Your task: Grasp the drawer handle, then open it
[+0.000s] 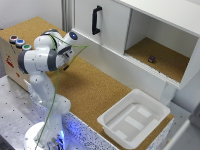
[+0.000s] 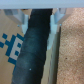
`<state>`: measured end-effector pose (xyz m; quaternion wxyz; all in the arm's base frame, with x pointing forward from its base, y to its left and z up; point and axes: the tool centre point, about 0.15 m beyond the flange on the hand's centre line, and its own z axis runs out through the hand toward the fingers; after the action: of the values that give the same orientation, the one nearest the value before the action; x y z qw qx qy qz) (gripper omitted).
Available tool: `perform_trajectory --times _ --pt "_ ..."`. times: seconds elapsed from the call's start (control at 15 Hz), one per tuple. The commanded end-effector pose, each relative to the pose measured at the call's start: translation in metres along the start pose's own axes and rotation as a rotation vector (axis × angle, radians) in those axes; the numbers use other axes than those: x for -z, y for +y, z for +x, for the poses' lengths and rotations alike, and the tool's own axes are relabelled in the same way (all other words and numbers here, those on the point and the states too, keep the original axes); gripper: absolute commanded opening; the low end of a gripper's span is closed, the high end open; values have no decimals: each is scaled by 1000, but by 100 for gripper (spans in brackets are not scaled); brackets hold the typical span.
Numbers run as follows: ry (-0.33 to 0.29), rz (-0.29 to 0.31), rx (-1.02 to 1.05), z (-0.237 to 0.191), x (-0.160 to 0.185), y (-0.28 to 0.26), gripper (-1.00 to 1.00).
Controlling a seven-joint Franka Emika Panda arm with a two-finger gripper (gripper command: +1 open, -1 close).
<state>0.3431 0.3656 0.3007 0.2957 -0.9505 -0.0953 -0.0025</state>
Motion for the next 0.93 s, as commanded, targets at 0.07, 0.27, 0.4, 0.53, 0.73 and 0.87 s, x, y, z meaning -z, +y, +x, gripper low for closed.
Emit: perform_trajectory --times 0.07,0.27,0.4,0.53,0.73,0.87 --pt "18 26 4 -7 5 10 -100" --pt "26 45 -20 -13 15 29 -100" --pt "27 57 -28 -15 20 42 -100" --pt "24 59 -25 -15 27 55 -100" --pt "20 70 -24 -13 38 77 -100" --pt "26 67 -32 -12 45 92 -100"
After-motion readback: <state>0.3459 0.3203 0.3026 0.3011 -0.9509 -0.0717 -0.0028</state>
